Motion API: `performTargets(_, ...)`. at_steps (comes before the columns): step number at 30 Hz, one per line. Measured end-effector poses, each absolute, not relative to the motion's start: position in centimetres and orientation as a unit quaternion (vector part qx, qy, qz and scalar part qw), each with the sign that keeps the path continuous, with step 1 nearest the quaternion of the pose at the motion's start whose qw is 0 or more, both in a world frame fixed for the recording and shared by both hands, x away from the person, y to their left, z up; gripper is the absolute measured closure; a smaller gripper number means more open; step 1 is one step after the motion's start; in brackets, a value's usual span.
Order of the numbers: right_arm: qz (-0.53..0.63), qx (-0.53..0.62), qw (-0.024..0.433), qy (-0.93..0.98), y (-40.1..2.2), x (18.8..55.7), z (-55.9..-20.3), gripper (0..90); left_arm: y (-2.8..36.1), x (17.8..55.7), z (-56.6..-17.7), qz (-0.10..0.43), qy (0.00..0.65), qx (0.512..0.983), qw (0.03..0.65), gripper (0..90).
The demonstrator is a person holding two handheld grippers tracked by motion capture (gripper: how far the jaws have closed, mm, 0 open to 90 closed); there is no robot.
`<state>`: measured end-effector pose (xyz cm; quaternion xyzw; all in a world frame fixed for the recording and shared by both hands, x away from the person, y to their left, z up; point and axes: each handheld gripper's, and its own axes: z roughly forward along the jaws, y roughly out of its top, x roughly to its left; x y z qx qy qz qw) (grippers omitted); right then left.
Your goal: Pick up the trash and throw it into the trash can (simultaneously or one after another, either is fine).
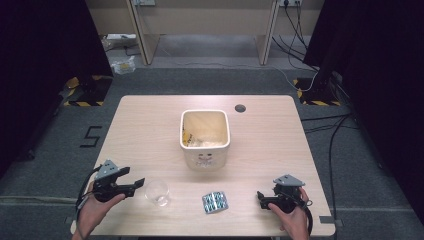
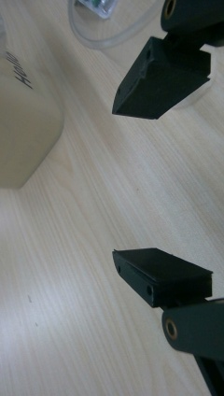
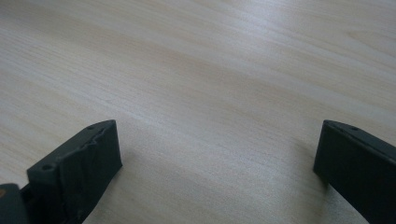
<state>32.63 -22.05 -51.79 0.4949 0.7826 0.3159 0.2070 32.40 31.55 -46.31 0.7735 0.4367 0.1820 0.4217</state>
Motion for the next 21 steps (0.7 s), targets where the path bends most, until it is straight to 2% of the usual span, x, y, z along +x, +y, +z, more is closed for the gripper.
performTargets(21, 0.314, 0.497, 0.207, 0.782, -22.0, 32.6, -51.8, 0.4, 30.4, 31.8, -43.5, 0.166, 0.411, 0.779, 0.443, 23.7)
